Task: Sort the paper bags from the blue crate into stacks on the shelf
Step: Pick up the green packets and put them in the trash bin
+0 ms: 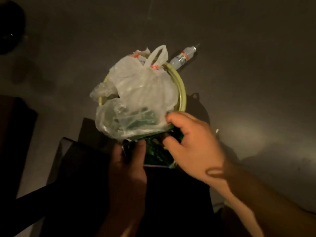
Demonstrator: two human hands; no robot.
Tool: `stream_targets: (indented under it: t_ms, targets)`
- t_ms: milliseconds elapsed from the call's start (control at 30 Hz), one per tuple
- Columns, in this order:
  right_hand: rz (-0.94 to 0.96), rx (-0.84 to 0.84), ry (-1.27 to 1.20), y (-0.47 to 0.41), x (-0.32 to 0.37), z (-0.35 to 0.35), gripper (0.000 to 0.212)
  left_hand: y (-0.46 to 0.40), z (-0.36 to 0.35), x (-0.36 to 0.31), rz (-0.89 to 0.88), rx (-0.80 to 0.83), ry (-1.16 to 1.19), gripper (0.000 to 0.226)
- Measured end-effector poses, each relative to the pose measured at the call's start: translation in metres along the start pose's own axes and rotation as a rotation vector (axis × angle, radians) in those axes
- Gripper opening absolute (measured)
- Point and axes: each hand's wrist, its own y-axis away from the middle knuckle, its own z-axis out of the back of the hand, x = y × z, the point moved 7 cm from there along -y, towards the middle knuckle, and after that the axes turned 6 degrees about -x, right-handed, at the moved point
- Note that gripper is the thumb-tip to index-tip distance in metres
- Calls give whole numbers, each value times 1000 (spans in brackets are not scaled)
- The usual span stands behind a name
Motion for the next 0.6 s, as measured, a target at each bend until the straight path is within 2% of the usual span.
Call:
stream_targets:
  t_ms: [133, 200, 267, 300, 400, 467, 533, 600]
  targets:
    - [91, -78, 171, -15, 6, -50, 31, -22, 48, 2, 87, -302, -154, 36]
    - [77, -128, 371, -17, -3, -64, 30, -28, 53, -1, 18, -338, -251, 28]
    - [44, -106, 509, -18, -16, -70, 31, -30, 40, 1, -51, -236, -317, 11]
    - [62, -70, 553, -19, -19, -76, 31, -31, 31, 1, -122, -170, -346, 13]
    - [82, 43, 628, -25, -29, -90, 24, -40, 11, -1, -452, -32, -424, 14]
    - [36, 106, 597, -27, -36, -95, 24, -46, -3, 3, -707, 44, -547, 26]
    - [-15, 161, 508, -25, -46, -97, 35, -54, -16, 11, -960, 40, -699, 35]
    - [-21, 124, 409, -18, -47, -92, 46, -65, -27, 10, -1027, 116, -746, 32]
